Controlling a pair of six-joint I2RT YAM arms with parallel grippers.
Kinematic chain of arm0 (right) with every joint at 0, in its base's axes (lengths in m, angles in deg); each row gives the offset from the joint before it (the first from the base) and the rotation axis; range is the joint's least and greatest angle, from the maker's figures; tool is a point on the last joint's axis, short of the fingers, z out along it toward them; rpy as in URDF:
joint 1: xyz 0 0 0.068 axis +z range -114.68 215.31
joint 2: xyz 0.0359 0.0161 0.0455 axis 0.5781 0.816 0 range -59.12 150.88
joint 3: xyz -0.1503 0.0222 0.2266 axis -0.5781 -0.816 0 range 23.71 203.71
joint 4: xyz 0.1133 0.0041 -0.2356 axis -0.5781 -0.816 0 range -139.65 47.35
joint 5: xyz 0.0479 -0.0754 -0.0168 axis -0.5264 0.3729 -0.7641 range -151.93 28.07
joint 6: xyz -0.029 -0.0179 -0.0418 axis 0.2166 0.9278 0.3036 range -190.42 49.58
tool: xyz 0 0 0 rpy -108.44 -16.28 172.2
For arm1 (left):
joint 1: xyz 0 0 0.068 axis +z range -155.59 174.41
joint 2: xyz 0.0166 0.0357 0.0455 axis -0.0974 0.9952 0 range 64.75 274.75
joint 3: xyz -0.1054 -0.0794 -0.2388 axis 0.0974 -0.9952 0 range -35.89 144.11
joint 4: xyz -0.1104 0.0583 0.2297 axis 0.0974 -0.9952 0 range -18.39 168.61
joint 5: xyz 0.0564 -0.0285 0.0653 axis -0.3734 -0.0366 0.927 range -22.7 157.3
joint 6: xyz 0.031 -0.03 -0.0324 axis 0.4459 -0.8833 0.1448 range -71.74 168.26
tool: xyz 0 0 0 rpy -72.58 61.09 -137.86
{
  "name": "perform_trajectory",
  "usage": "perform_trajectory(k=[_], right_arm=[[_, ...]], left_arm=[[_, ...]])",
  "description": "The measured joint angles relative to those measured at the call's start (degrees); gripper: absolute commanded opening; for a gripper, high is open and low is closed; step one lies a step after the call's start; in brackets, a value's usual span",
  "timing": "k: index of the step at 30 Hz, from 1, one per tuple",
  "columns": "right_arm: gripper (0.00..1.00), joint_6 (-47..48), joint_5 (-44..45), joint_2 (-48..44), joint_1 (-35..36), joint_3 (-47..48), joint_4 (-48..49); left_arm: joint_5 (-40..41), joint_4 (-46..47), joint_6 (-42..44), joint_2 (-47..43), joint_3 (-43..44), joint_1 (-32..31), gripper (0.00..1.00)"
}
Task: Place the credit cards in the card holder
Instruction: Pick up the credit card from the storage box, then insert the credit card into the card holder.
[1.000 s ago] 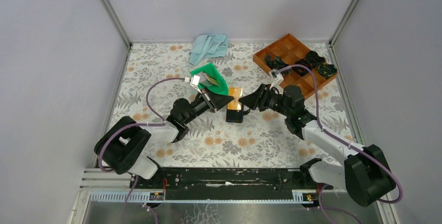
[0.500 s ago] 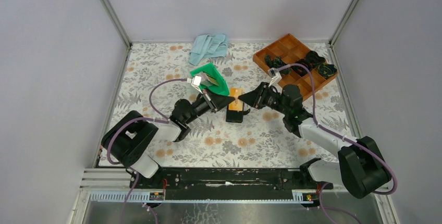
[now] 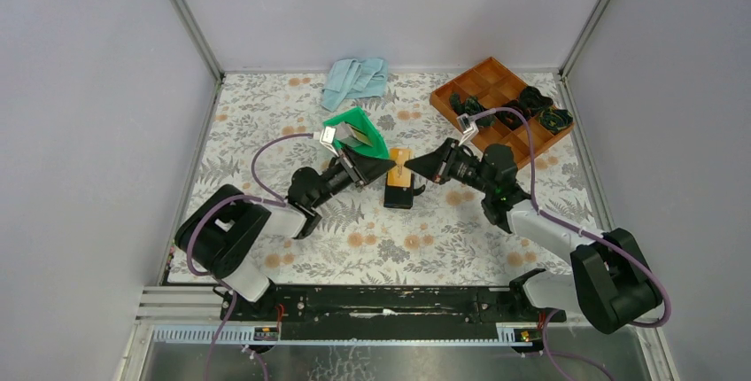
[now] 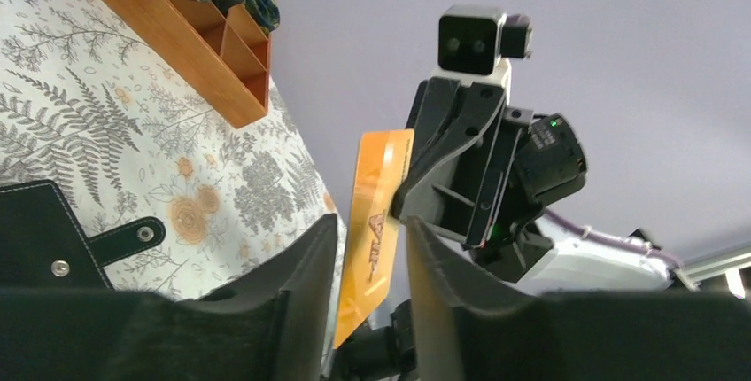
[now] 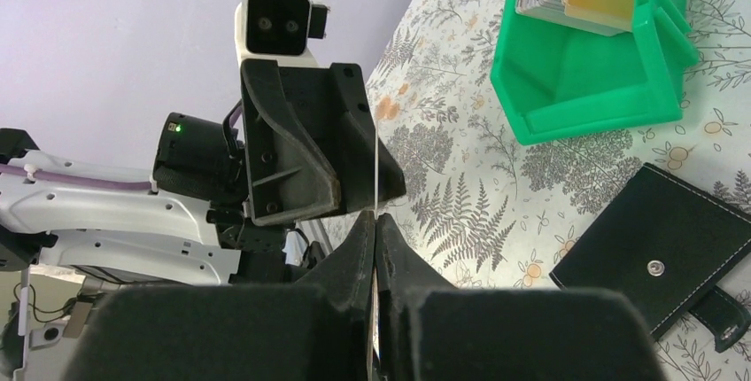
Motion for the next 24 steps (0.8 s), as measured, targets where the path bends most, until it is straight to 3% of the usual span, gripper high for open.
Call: perform_trajectory(k=[5, 11, 14, 17, 24], right_arm=[[0.0, 0.3, -0.2, -0.9, -0.2, 0.0, -2.3], [0.0, 3.9, 1.7, -6.6, -0.3, 0.3, -11.1], [0.0, 6.7, 4.4, -8.7, -0.3, 1.4, -17.6], [0.0, 9.3, 7.5, -8.7, -0.4, 3.0, -24.0], [0.0, 12.7, 14.1, -4.5, -0.4, 4.6, -33.6]], left_arm=[[0.1, 0.0, -0.3, -0.4, -1.3, 1.6, 0.52], [2.9, -7.4, 3.4, -7.3, -5.0, 3.4, 0.51], [5.6, -14.0, 7.8, -12.2, -5.1, 2.9, 0.47], [9.5, -21.8, 13.0, -15.7, -4.9, 0.7, 0.36], [18.1, -38.1, 21.8, -16.8, -2.8, -5.8, 0.21]])
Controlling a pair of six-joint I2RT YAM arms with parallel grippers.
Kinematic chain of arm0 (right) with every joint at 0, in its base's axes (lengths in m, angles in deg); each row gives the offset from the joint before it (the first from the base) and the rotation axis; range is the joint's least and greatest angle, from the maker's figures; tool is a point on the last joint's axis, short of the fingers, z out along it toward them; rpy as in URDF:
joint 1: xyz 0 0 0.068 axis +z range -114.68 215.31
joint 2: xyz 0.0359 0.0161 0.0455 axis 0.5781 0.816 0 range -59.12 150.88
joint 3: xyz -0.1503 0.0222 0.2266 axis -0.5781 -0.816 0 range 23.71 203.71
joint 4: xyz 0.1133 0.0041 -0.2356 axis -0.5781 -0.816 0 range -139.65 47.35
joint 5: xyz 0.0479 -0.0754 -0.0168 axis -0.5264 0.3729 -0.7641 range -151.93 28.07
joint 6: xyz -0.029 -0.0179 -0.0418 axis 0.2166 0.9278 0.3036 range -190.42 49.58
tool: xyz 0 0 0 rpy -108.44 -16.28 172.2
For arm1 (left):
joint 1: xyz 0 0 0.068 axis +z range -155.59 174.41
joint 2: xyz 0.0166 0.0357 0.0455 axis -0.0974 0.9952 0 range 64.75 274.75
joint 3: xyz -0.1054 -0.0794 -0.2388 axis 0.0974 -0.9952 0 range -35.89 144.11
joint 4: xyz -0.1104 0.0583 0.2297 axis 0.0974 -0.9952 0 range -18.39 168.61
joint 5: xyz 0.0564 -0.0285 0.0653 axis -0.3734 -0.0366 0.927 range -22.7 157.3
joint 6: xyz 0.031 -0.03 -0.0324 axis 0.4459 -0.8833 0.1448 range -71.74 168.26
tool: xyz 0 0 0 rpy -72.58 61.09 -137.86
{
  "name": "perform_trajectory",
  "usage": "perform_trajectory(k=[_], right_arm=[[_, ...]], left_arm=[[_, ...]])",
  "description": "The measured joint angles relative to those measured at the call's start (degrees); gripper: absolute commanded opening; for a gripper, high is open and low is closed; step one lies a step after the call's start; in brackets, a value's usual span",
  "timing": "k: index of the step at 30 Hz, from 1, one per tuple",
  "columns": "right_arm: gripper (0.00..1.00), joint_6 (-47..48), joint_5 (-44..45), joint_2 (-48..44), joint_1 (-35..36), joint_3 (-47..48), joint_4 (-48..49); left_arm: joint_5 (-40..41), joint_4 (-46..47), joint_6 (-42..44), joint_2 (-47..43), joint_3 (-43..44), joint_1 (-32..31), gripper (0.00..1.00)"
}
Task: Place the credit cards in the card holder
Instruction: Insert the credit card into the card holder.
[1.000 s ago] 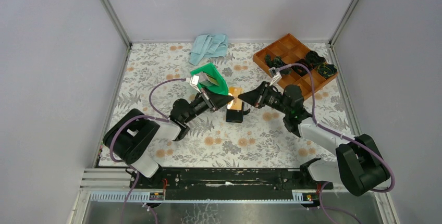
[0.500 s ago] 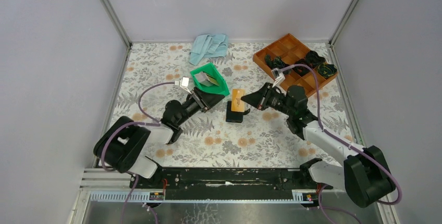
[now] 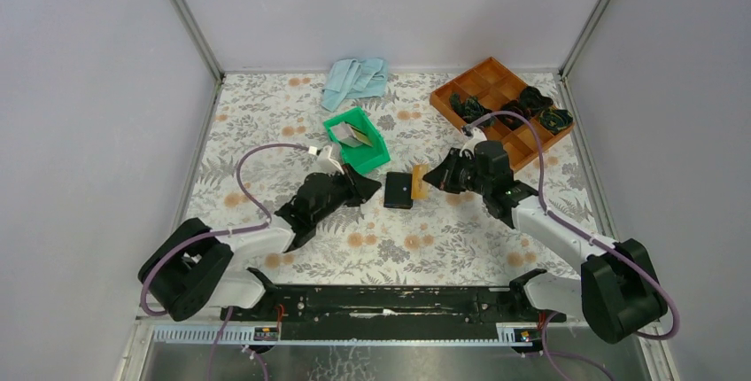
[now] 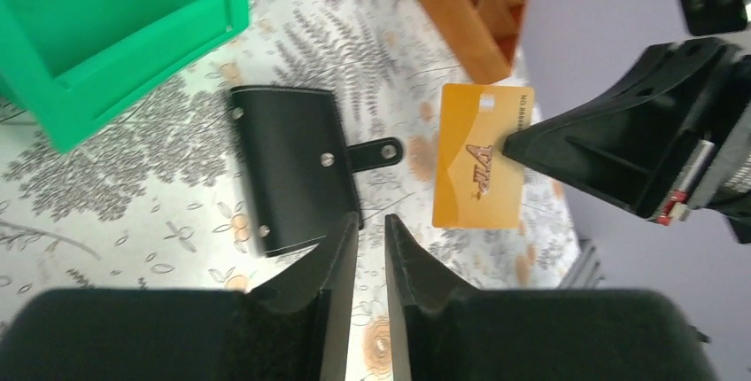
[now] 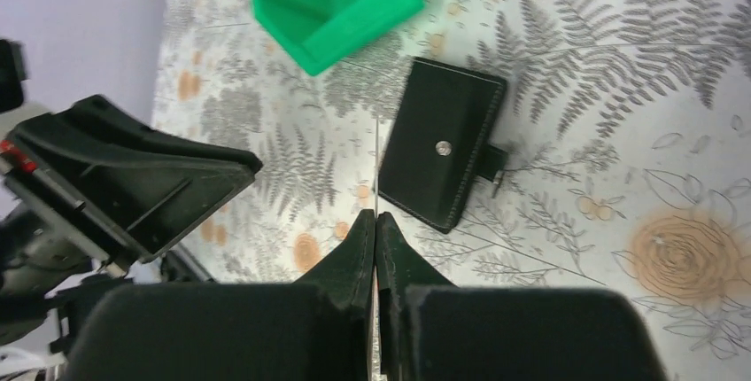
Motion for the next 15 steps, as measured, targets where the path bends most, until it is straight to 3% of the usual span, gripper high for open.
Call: perform_trajectory(k=[4, 15], right_arm=[[0.0, 1.1, 3.0, 3.5, 0.0, 1.2, -3.2], [0.0, 2.6, 7.9, 6.9, 0.1, 3.8, -5.6]], left_arm=[[4.2, -6.1, 2.6, 2.7, 2.4, -2.1, 0.13], [13.0, -15.9, 6.1, 13.5, 10.1, -3.2, 0.11]])
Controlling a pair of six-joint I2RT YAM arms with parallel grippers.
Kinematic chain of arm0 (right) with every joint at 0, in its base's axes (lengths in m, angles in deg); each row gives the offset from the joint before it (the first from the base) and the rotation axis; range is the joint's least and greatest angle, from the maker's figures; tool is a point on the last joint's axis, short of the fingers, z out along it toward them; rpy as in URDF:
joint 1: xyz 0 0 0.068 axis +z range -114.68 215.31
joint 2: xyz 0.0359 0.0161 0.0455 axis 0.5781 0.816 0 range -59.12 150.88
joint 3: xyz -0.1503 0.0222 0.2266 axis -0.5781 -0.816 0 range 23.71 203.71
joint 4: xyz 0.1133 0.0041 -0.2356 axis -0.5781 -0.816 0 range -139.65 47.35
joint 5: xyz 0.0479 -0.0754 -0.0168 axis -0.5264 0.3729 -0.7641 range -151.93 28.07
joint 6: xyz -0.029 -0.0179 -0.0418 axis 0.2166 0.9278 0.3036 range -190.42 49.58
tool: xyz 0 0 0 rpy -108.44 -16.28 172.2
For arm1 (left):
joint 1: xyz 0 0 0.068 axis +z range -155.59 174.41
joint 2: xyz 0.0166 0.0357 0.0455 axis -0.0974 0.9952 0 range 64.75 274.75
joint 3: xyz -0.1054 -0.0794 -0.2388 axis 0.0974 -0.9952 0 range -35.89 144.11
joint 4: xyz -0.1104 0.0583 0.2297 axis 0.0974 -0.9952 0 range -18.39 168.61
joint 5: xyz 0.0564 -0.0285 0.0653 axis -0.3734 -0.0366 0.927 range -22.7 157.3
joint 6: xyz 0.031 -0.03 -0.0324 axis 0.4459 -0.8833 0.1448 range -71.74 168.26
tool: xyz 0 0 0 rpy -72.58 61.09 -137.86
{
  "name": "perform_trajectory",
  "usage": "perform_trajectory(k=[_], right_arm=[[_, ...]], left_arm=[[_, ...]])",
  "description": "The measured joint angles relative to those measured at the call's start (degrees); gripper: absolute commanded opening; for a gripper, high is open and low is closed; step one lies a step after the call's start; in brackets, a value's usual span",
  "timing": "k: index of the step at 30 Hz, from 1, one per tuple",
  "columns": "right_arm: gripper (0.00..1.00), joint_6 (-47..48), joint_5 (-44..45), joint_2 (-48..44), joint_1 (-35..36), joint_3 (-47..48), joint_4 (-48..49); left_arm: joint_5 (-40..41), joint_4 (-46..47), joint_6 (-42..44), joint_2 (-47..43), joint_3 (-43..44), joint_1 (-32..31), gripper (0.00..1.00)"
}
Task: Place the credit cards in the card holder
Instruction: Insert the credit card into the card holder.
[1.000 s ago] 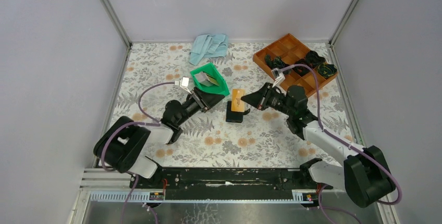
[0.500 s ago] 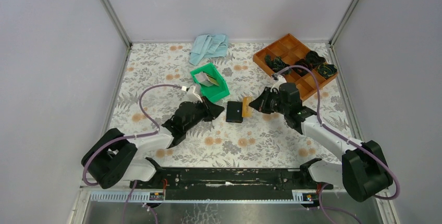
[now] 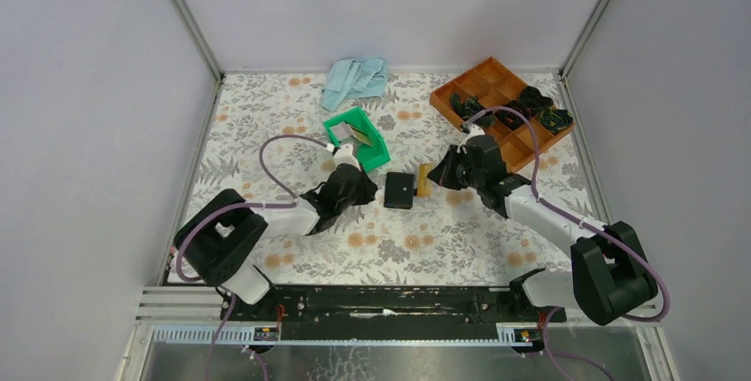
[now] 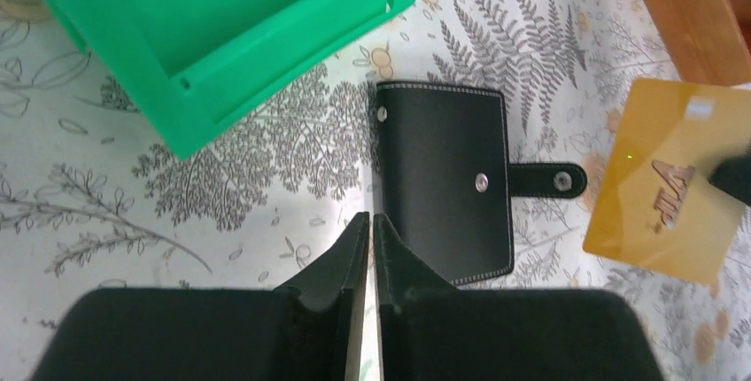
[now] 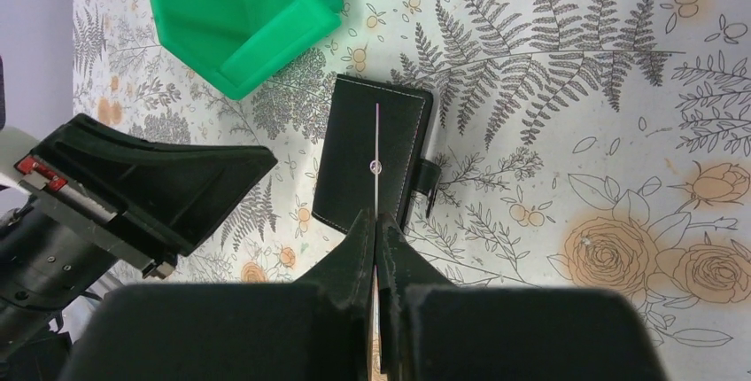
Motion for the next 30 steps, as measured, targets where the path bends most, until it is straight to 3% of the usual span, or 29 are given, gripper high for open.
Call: perform_trajectory(k=[9, 30], right_arm=[[0.0, 0.2, 0.3, 2.4, 0.4, 1.6, -0.3], [0.0, 0.2, 0.3, 10.1, 0.6, 1.5, 1.5]], left_arm=[[3.1, -2.9, 1.7, 8.0, 8.4, 0.0, 0.09], [2.1, -1.9, 0.2, 10.8, 6.8, -0.9, 0.07]])
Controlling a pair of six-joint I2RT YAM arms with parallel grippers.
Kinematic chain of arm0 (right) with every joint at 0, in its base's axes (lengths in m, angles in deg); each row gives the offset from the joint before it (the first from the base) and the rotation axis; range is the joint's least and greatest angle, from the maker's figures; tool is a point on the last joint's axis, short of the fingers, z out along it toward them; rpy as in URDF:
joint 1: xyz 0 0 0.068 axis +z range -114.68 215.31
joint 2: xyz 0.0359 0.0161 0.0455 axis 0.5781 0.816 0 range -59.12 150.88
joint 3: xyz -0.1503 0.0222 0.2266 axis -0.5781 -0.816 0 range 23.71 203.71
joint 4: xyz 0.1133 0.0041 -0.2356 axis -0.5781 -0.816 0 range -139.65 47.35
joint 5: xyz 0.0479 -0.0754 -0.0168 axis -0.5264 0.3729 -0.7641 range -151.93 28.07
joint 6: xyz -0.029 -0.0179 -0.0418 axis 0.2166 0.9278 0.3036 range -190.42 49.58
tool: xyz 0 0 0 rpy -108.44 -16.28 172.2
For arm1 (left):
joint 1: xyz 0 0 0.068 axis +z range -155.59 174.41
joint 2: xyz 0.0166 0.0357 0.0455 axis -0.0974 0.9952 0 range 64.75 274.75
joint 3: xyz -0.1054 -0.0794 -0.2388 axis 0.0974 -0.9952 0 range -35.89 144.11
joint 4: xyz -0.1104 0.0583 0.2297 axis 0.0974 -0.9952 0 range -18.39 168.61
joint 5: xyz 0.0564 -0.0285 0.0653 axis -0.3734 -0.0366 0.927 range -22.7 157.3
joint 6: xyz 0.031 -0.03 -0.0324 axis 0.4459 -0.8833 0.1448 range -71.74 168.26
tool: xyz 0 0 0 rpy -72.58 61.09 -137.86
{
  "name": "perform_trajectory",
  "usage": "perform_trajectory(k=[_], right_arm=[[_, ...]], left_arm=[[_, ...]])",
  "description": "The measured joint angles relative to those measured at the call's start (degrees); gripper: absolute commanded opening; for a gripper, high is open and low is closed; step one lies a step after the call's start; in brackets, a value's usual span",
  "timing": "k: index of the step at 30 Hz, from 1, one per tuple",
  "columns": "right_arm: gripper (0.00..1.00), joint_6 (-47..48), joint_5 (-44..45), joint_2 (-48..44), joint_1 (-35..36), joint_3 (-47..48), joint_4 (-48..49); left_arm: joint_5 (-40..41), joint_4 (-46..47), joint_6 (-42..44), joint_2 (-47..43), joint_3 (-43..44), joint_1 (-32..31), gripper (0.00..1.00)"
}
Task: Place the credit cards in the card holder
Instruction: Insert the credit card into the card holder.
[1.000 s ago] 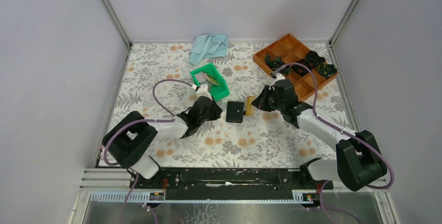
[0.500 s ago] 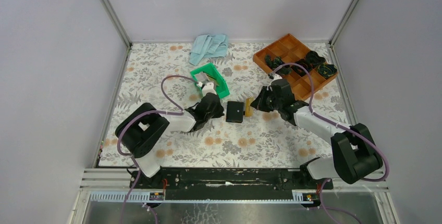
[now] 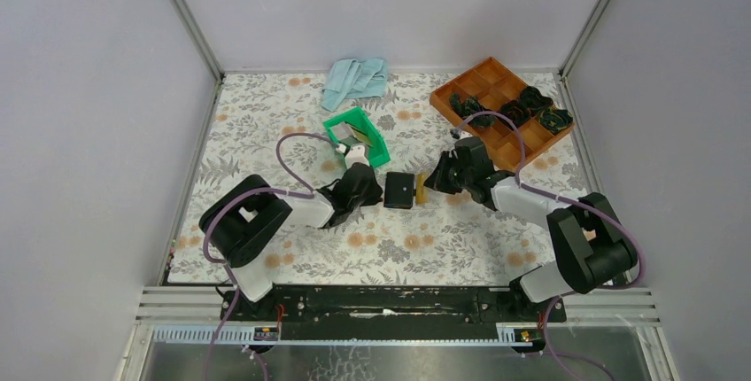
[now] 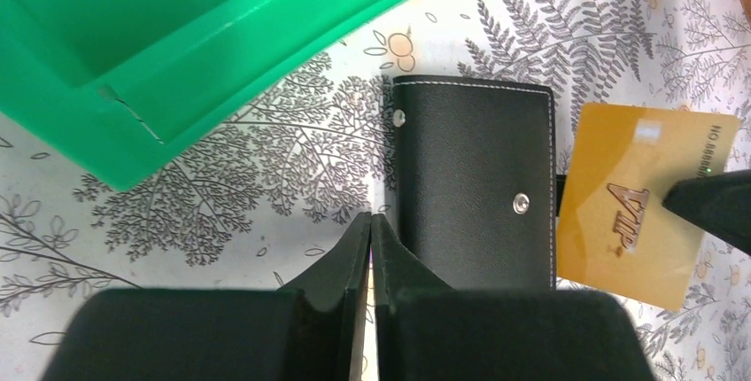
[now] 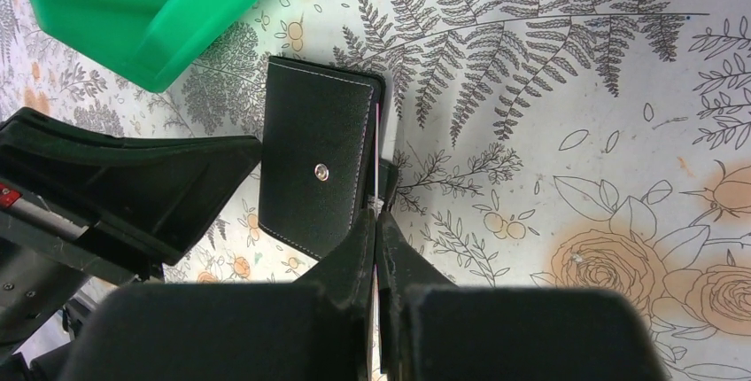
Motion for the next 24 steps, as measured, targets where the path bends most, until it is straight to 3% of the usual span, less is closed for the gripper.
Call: perform_trajectory(k=[24], right_arm=[[0.0, -2.3, -0.2, 0.4, 0.0, -2.0, 4.7]], left_arm=[[0.7, 1.8, -1.5, 0.5, -0.6, -3.3, 0.07]])
